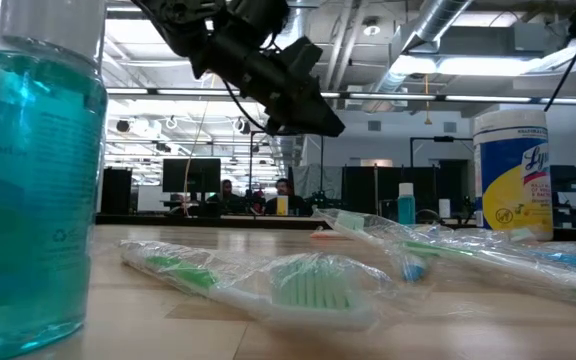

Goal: Pick & Place toothbrushing station
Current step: Put the orange toothbrush into the black wire organizer

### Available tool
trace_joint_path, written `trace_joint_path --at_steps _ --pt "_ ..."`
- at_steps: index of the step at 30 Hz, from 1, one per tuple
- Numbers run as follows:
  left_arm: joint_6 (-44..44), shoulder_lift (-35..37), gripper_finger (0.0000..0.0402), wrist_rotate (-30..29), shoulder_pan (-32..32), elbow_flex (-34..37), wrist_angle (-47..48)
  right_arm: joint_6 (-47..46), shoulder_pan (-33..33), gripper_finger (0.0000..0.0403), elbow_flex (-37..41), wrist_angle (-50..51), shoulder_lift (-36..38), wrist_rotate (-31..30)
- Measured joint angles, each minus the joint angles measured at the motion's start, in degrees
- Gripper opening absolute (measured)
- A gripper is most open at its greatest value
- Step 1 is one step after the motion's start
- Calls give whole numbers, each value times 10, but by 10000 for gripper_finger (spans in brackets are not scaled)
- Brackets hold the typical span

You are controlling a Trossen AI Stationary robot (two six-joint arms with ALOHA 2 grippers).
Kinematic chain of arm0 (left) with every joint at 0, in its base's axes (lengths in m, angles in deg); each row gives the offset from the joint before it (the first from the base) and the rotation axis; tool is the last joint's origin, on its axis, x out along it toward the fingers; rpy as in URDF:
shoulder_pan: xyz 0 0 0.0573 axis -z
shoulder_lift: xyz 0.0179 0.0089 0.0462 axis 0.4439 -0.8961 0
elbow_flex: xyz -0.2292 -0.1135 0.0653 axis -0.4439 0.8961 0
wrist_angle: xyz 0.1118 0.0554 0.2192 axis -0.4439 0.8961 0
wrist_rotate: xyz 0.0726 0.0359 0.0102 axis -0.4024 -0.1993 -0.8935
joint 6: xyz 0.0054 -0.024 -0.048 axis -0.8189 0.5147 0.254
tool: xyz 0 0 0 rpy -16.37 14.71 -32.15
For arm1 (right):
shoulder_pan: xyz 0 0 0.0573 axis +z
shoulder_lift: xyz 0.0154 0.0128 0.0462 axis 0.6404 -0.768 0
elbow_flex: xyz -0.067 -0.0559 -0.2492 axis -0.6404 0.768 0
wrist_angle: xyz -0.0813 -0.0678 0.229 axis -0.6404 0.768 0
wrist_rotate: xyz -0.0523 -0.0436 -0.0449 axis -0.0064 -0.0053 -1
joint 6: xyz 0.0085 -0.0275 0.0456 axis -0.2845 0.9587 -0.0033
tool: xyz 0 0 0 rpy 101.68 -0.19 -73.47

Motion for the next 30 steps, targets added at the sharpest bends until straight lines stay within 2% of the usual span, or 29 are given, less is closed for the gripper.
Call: trace_joint_path --at_steps 4,13,17,23,30 --pt "-8 -51 77 16 -1 -60 28 3 -2 120 0 0 0 1" --pt "-46 -161 77 18 -21 -213 199 13 -2 120 0 -9 0 27" --pt "-52 -193 77 19 -28 -259 218 13 -2 120 0 -13 0 31" --pt "-56 -232 77 46 -27 -297 231 14 -2 120 0 -12 0 31" --pt "-64 -265 77 44 -26 -303 235 13 -2 120 0 -12 0 31"
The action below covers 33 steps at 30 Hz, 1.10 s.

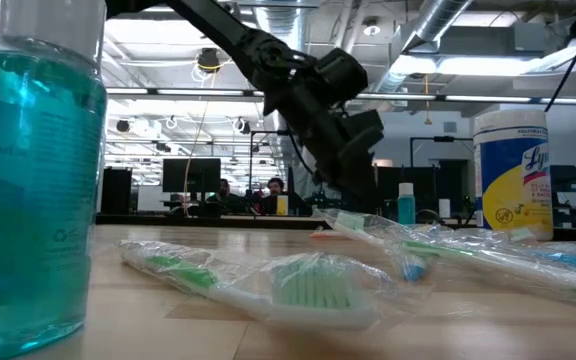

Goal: Pick & Place toothbrushing station
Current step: Put the orange toothbrush into the black wire organizer

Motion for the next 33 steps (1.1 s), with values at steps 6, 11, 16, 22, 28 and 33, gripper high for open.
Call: trace_joint_path --at_steps 6,11,16,22,28,33 --pt "0 -10 99 0 4 1 10 0 0 120 0 0 0 0" --pt "1 -10 129 1 11 1 6 0 0 120 0 0 0 0" --pt "0 -10 151 -1 15 3 4 0 0 120 0 1 0 0" --pt "-2 -10 156 -4 15 25 4 0 0 120 0 1 0 0" --pt "-9 -10 149 -33 16 41 3 0 0 120 0 1 0 0" --pt "-20 -9 125 -44 20 42 8 0 0 120 0 1 0 0"
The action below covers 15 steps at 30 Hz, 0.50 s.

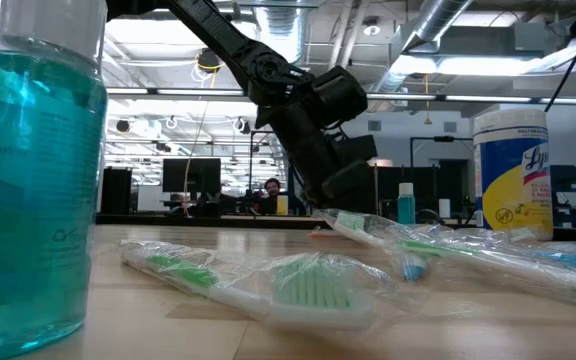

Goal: Pick & Place toothbrushing station
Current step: Put the orange toothbrush into the black wire organizer

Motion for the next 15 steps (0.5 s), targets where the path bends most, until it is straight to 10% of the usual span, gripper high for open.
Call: trace_joint_path --at_steps 9,15 --pt "-22 1 18 -3 9 0 -1 0 0 120 0 0 0 0" --pt "-25 2 15 -36 19 0 -2 0 0 120 0 1 0 0"
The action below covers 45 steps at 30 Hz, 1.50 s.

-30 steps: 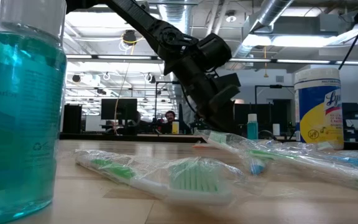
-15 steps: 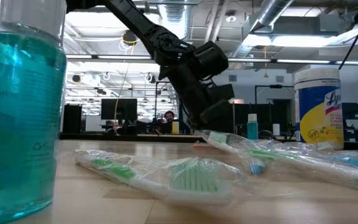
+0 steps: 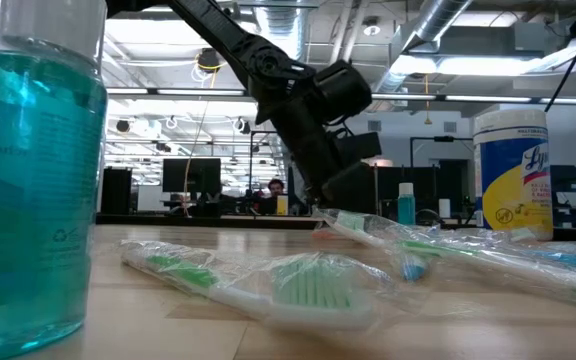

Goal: Pick & Place toothbrushing station
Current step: Put the orange toothbrush into the black wire organizer

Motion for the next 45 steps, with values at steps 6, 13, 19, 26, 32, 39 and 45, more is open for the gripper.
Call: trace_joint_path --at_steps 6,13,19,26,32,39,45 --pt "11 23 8 -2 2 0 -4 0 0 120 0 0 0 0" --pt "26 66 6 -2 6 0 -23 0 0 120 0 0 0 0" --pt "27 104 1 -2 15 0 -38 0 0 120 0 0 0 -1" --pt "28 150 3 2 31 0 -86 0 0 120 0 0 0 -3" --pt "27 178 2 4 45 0 -103 1 0 120 0 -2 0 -23" --pt "27 190 1 46 62 0 -163 2 0 120 0 -2 0 -66" --pt "24 189 1 67 74 0 -212 42 0 120 0 -31 0 -109"
